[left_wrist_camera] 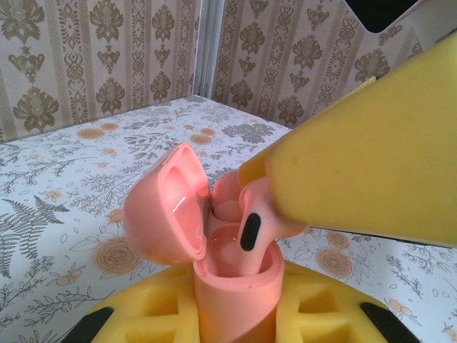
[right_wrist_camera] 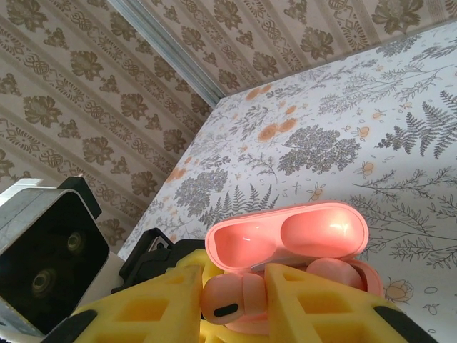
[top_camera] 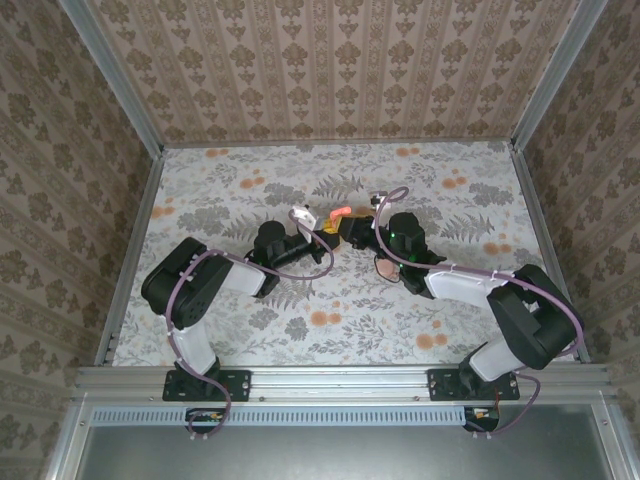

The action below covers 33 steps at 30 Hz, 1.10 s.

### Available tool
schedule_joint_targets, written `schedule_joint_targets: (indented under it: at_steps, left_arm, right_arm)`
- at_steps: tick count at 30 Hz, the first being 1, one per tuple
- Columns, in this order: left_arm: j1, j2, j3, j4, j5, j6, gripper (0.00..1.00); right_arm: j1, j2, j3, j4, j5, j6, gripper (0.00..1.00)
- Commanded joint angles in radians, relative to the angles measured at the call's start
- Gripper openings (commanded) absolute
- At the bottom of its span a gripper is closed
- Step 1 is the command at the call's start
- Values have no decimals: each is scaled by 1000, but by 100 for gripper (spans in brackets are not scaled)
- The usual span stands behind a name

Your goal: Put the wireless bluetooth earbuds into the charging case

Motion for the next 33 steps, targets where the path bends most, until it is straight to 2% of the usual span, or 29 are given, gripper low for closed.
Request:
schedule_joint_targets:
  at_steps: [1, 12, 18, 24, 30, 33]
  left_arm:
    - [-7, -46, 20, 76, 17, 1, 9]
    - [-8, -48, 20, 76, 24, 2, 9]
    - [-9, -58, 10, 76, 43, 12, 9]
    - [-9, -94, -21, 79, 95, 26, 9]
    - [9, -161, -58, 72, 217, 31, 9]
    - [16, -191, -85, 67, 257, 36, 9]
  right_arm:
    - [8, -13, -12, -64, 27, -22, 31]
    - [8, -38, -2, -71, 24, -31, 42]
    - [7, -138, -13, -105, 27, -72, 44]
    - [3, -281, -14, -247, 14, -178, 47]
    - [-17, -439, -3, -444, -71, -285, 47]
    - [-40, -516, 0, -543, -129, -334, 54]
